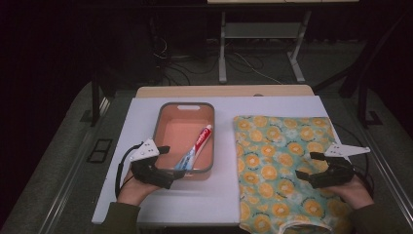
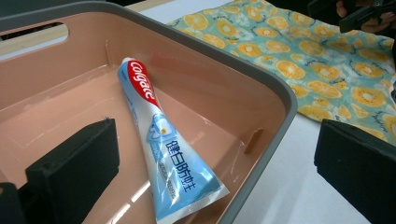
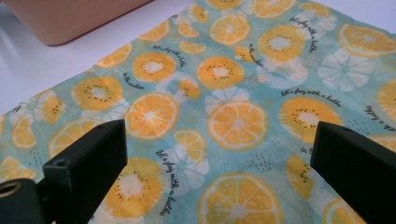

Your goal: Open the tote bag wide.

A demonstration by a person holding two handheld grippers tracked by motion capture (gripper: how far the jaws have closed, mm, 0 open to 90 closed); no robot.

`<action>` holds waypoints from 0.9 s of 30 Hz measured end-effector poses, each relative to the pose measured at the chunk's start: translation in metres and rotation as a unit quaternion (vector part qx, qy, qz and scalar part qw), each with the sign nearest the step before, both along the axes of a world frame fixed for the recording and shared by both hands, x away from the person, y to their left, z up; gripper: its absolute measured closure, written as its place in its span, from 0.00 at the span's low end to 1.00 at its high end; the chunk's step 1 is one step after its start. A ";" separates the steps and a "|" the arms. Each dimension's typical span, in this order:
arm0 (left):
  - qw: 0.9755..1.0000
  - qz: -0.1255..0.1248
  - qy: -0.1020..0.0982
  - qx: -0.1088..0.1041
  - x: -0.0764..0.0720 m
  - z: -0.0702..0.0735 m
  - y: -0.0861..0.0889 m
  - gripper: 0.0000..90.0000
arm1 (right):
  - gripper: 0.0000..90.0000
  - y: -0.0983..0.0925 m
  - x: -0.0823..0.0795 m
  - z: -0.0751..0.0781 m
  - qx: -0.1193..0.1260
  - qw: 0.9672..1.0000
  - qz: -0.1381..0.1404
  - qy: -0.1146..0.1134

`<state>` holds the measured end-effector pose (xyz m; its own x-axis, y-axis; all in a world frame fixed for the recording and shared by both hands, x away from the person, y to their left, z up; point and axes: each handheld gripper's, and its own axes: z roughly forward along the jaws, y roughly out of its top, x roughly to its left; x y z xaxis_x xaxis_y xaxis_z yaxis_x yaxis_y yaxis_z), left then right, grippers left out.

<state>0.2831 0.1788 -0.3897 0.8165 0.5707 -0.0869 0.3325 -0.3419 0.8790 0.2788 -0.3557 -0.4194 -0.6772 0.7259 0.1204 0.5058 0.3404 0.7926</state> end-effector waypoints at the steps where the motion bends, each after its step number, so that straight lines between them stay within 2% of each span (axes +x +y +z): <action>1: 1.000 0.001 0.000 -0.001 0.000 0.000 0.000 0.00 | 0.04 0.001 0.000 0.000 -0.001 1.000 0.006 0.003; 5: 1.000 0.003 0.001 0.001 0.000 0.000 0.000 0.00 | 0.04 0.005 -0.001 -0.001 -0.002 1.000 0.016 0.012; 8: 1.000 0.004 0.000 0.002 -0.001 0.000 -0.001 0.00 | 0.04 0.010 -0.002 -0.003 -0.010 0.999 0.035 0.021; 10: 1.000 0.005 0.001 0.001 0.000 0.000 0.000 0.00 | 0.09 0.016 -0.007 -0.003 -0.013 0.998 0.053 0.023; 11: 1.000 0.005 0.002 0.001 0.000 0.000 0.000 0.00 | 0.09 0.016 -0.007 -0.003 -0.013 0.998 0.053 0.023; 12: 1.000 0.005 0.001 0.001 0.000 0.000 -0.001 0.00 | 0.15 0.022 -0.009 -0.005 -0.023 0.997 0.069 0.029; 15: 1.000 0.005 0.001 0.001 0.000 0.000 0.000 0.00 | 0.17 0.027 -0.011 -0.007 -0.028 0.996 0.083 0.032; 17: 1.000 0.005 0.001 0.001 0.000 0.000 0.000 0.00 | 0.20 0.035 -0.012 -0.011 -0.038 0.993 0.102 0.037; 21: 1.000 0.006 0.001 0.001 0.000 0.000 -0.001 0.00 | 0.21 0.042 -0.011 -0.015 -0.046 0.992 0.110 0.042; 22: 1.000 0.006 0.001 0.001 0.000 0.000 -0.001 0.00 | 0.24 0.047 -0.011 -0.017 -0.050 0.990 0.122 0.043; 25: 1.000 0.007 0.001 0.001 0.000 0.000 -0.001 0.00 | 0.25 0.054 -0.013 -0.019 -0.056 0.988 0.134 0.043; 27: 1.000 0.007 0.001 0.002 0.000 0.000 -0.001 0.00 | 0.25 0.056 -0.013 -0.020 -0.056 0.988 0.136 0.043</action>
